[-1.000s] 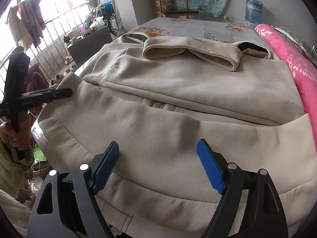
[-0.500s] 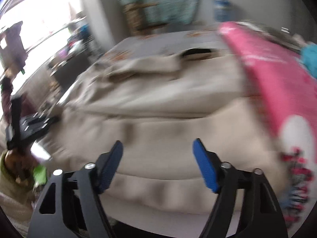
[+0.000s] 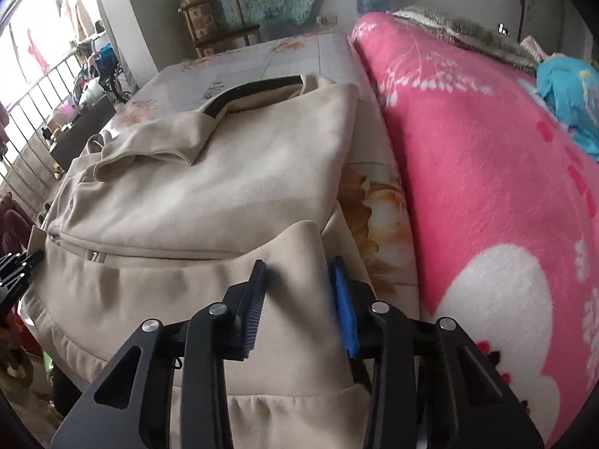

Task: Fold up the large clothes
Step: 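Grasp the hem edge with the left tool while the right tool grasps it too, then lift the hem with both tools and fold it up over the collar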

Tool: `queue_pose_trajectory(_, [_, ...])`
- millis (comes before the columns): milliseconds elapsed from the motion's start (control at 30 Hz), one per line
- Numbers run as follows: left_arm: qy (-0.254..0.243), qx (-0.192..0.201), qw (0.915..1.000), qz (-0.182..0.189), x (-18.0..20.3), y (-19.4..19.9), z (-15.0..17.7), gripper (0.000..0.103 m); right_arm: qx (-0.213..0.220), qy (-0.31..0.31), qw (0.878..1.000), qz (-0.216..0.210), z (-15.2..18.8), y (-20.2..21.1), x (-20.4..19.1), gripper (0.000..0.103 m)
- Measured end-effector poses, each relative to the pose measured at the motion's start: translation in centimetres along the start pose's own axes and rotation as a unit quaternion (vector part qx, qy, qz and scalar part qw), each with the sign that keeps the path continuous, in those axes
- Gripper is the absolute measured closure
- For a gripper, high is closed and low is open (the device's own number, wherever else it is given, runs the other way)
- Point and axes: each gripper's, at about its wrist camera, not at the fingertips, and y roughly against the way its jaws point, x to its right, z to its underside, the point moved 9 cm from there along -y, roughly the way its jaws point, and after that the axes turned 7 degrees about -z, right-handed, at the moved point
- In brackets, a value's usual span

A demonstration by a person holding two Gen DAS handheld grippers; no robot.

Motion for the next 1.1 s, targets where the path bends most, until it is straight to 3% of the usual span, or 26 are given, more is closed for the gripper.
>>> queue_pose_trajectory(200, [-0.002,-0.006,0.9999,-0.008,0.2,-0.1,-0.1,0.087,-0.016,0.0,1.0,-0.019,1.2,0.5,-0.3,0.081])
queue_pose_trajectory(400, [0.015,-0.019,0.9996,-0.016,0.1,-0.1,-0.1,0.087,-0.018,0.05,0.998,0.033,1.3,0.1,-1.0,0.085])
queue_pose_trajectory(533, [0.015,-0.021,0.9994,-0.024,0.1,-0.1,-0.1,0.087,-0.005,0.08,0.994,0.071,1.3,0.8,-1.9,0.096])
queue_pose_trajectory(800, [0.006,-0.013,0.9994,-0.03,0.1,0.0,-0.1,0.087,0.029,0.109,0.988,0.109,0.6,3.9,-3.8,0.097])
queue_pose_trajectory(1100, [0.006,-0.011,0.9996,-0.025,0.2,0.0,-0.1,0.087,0.021,0.106,0.986,0.131,0.7,3.2,-3.4,0.097])
